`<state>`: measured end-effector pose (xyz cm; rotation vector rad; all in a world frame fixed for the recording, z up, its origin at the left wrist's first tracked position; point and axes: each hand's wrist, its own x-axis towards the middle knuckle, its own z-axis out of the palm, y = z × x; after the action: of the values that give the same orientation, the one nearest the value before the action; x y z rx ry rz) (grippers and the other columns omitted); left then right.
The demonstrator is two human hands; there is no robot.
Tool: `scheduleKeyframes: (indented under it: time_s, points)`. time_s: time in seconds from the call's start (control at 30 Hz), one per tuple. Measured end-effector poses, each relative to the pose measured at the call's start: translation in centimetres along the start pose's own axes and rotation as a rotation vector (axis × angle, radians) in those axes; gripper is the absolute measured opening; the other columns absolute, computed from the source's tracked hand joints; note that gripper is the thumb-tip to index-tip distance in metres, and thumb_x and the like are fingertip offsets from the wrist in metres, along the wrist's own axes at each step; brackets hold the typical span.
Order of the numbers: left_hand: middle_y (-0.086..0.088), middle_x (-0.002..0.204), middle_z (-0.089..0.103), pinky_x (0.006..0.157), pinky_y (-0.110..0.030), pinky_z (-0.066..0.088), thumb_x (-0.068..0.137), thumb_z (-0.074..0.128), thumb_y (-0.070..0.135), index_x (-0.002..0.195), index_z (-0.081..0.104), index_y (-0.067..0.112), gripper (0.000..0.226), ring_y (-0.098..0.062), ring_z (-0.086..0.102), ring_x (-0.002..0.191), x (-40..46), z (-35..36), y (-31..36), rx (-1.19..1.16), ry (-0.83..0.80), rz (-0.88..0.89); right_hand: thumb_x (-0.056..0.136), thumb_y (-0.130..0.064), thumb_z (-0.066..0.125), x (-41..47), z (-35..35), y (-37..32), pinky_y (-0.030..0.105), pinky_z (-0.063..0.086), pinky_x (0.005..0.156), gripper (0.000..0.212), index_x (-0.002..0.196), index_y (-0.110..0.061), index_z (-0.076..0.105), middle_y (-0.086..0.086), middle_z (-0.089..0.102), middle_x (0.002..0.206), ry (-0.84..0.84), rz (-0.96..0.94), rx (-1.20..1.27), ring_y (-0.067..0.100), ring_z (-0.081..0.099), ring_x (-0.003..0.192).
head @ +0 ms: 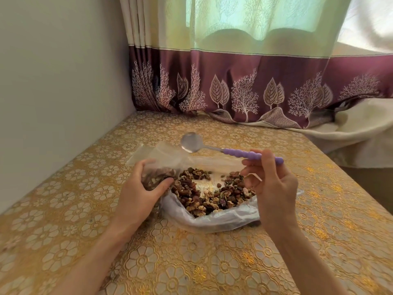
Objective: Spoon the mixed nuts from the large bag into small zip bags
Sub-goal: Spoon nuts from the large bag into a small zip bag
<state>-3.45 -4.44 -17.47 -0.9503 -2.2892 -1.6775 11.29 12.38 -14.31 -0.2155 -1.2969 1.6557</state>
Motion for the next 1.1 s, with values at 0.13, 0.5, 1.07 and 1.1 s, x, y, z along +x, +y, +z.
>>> scheduleKeyframes:
  time_s: [0.13, 0.5, 1.07, 1.1]
  points:
    - [0.025, 0.099, 0.056, 0.069, -0.013, 0.049, 0.064, 0.067, 0.05, 0.116, 0.046, 0.034, 0.058, 0.012, 0.056, 0.086, 0.1, -0.2, 0.1, -0.075, 0.085, -0.013, 0.09, -0.039, 0.051, 0.4, -0.8, 0.5, 0.017, 0.045, 0.044, 0.029, 0.077, -0.018, 0.067, -0.002, 0.066, 0.059, 0.116, -0.072, -0.205, 0.008, 0.057, 0.05]
    - [0.015, 0.097, 0.058, 0.067, -0.016, 0.048, 0.064, 0.068, 0.046, 0.096, 0.042, 0.041, 0.042, 0.012, 0.058, 0.083, 0.1, -0.5, 0.4, -0.19, 0.121, 0.013, 0.097, -0.038, 0.045, 0.4, -1.3, 1.0, 0.03, 0.041, 0.058, 0.038, 0.08, -0.011, 0.066, -0.004, 0.074, 0.076, -0.027, 0.01, -0.558, 0.008, 0.054, 0.054]
    - [0.017, 0.101, 0.064, 0.073, -0.022, 0.054, 0.066, 0.067, 0.055, 0.115, 0.053, 0.027, 0.059, -0.003, 0.063, 0.091, 0.0, -0.3, 0.4, -0.086, 0.012, 0.027, 0.094, -0.027, 0.053, 0.1, -0.6, 0.8, 0.013, 0.047, 0.046, 0.047, 0.054, -0.015, 0.074, 0.004, 0.073, 0.065, -0.102, 0.359, -0.368, 0.009, 0.065, 0.056]
    - [0.018, 0.094, 0.065, 0.069, -0.02, 0.054, 0.064, 0.067, 0.056, 0.109, 0.055, 0.027, 0.055, -0.001, 0.064, 0.085, -0.1, -0.3, 0.4, -0.089, 0.003, 0.03, 0.094, -0.027, 0.054, 0.1, -0.7, 0.9, 0.013, 0.048, 0.047, 0.046, 0.054, -0.012, 0.073, 0.006, 0.073, 0.065, -0.085, 0.381, -0.355, 0.01, 0.066, 0.056]
